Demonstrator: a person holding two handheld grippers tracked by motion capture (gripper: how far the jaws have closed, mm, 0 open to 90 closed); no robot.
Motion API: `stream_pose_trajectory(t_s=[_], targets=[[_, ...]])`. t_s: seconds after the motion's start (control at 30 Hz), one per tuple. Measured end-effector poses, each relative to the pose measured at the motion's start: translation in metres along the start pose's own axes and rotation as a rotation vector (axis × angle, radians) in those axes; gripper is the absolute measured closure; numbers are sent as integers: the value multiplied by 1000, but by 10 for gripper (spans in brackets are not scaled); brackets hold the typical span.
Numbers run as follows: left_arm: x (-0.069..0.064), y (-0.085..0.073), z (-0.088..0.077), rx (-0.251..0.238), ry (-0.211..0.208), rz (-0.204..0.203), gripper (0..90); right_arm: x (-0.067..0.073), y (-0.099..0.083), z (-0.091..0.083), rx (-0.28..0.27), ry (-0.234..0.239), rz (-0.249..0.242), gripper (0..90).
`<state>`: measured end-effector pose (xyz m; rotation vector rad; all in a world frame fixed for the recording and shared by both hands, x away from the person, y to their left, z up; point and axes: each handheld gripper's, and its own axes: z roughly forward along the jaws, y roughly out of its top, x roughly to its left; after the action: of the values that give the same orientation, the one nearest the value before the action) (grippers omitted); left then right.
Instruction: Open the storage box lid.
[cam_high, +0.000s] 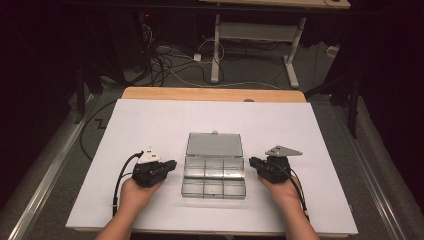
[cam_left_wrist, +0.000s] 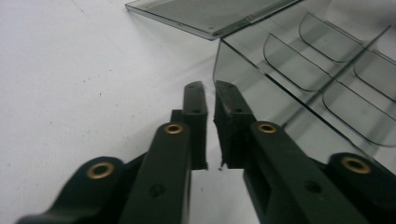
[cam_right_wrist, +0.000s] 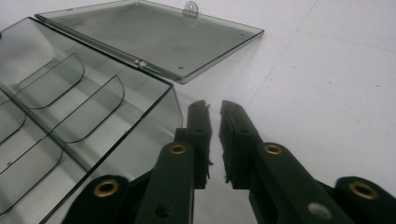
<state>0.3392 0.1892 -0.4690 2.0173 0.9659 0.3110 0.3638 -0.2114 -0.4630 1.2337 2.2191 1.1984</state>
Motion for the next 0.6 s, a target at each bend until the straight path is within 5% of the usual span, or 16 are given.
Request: stream_pose_trajectory(t_s=[0.1, 0.6], targets=[[0, -6, -5, 11, -2, -10, 766, 3, -3, -8, -10, 1, -15, 744], [2, -27, -28, -25, -2, -6, 310, 5, -29, -45, -52, 11, -39, 385]])
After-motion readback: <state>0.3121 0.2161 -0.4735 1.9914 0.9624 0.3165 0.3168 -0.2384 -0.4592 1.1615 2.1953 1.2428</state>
